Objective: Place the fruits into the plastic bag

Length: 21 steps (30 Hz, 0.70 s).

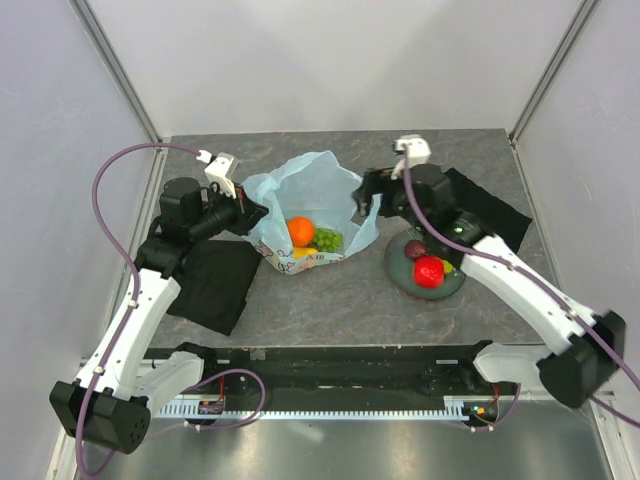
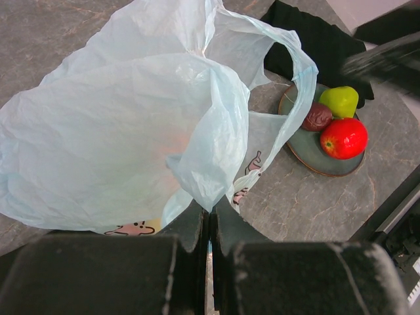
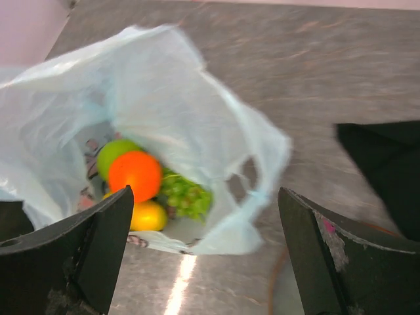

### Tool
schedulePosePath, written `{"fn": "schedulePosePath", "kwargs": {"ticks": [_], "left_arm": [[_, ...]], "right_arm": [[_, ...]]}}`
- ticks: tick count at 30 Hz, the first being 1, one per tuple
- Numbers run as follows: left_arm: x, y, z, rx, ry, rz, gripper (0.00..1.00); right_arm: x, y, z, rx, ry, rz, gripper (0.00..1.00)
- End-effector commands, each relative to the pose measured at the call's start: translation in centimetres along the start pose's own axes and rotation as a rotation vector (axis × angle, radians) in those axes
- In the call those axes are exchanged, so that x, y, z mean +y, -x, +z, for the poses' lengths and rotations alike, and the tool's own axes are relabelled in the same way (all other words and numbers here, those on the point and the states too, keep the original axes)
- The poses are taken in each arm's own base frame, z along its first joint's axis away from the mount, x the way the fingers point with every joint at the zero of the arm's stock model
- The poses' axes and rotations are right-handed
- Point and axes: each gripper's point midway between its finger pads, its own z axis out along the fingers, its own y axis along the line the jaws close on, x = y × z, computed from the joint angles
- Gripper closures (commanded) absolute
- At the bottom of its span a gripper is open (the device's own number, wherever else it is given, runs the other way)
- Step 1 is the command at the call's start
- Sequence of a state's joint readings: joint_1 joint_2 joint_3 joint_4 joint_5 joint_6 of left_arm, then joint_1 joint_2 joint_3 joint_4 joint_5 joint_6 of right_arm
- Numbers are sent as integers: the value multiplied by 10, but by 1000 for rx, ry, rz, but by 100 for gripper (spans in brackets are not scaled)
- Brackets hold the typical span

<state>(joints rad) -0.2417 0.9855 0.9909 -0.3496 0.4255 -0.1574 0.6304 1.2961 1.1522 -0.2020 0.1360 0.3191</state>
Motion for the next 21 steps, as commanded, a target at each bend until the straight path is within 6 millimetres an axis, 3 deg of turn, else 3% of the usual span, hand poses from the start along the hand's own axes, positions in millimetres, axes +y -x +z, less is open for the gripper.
{"fn": "schedulePosePath", "kwargs": {"ticks": [1, 2, 4, 10, 13, 18, 21], "left_arm": [[-4, 5, 0, -22, -25, 31, 99], [-4, 6, -1, -25, -25, 33, 98], [-5, 6, 0, -23, -28, 32, 98], [-4, 5, 0, -21, -26, 31, 98], [-4, 4, 1, -19, -28, 29, 98], [-4, 3, 2, -13, -31, 25, 99], [-4, 4, 2, -14, -29, 27, 98]], "right_arm": [[-74, -32, -34, 103, -295, 17, 2], [-91, -46, -42, 164, -355, 8, 2], [-104, -71, -54, 250, -407, -6, 3], [-120, -131, -85, 439, -495, 22, 7], [-128, -147, -96, 463, -541, 43, 6], [-144, -155, -102, 462, -626, 22, 4], [-147, -169, -91, 504, -614, 15, 4]]}}
